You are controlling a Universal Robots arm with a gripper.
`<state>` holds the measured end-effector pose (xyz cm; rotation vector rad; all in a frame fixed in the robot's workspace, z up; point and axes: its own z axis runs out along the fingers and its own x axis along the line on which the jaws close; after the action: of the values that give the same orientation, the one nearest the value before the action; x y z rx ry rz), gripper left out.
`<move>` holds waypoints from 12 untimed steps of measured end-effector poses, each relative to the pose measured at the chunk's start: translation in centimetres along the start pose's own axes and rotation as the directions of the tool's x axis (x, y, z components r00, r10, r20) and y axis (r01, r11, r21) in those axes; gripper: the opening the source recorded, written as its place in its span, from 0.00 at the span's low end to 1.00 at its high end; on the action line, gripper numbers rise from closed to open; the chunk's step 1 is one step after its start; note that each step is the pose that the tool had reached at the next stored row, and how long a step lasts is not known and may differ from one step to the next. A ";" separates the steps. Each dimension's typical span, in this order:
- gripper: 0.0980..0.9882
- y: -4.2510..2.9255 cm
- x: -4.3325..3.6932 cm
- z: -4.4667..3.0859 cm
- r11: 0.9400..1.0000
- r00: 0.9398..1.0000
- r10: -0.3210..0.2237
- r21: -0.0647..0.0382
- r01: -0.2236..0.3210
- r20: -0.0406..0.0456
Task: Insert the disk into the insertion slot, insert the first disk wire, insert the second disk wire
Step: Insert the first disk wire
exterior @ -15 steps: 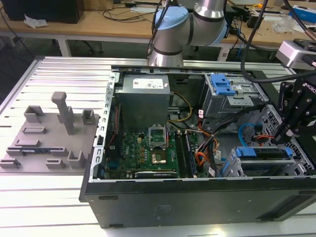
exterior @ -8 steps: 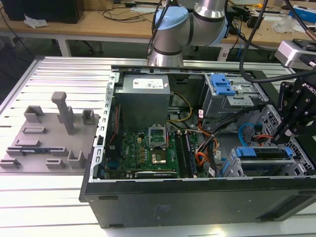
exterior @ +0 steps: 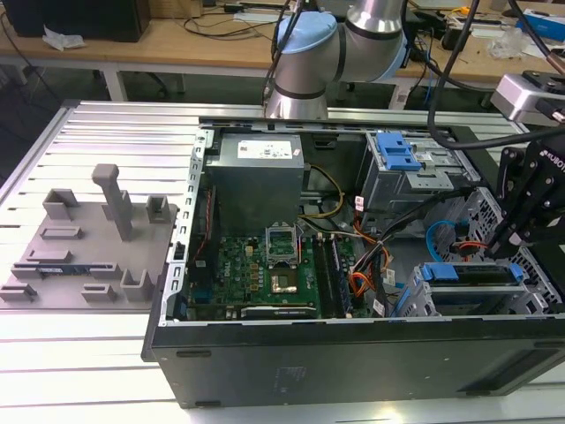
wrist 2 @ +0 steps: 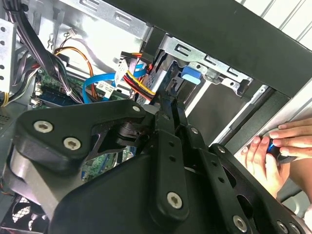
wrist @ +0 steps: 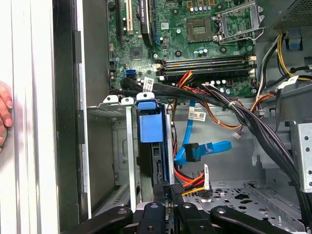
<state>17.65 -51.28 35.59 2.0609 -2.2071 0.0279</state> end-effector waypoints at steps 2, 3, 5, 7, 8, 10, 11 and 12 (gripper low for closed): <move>0.07 0.03 0.02 0.08 1.000 1.000 0.000 0.000 0.000 0.000; 0.07 0.05 0.03 0.12 1.000 1.000 -0.001 0.000 0.001 0.000; 0.07 0.07 0.03 0.20 1.000 1.000 -0.002 0.000 0.002 0.000; 0.07 0.07 0.03 0.24 1.000 1.000 -0.005 0.001 0.005 0.000; 0.07 0.07 0.04 0.26 1.000 1.000 -0.006 0.001 0.006 0.000; 0.07 0.07 0.03 0.27 1.000 1.000 -0.010 0.002 0.010 -0.001; 0.07 0.07 0.03 0.27 1.000 1.000 -0.012 0.002 0.012 -0.001; 0.07 0.07 0.03 0.28 1.000 1.000 -0.013 0.002 0.013 -0.001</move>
<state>17.56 -51.34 35.33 2.0759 -2.1939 0.0301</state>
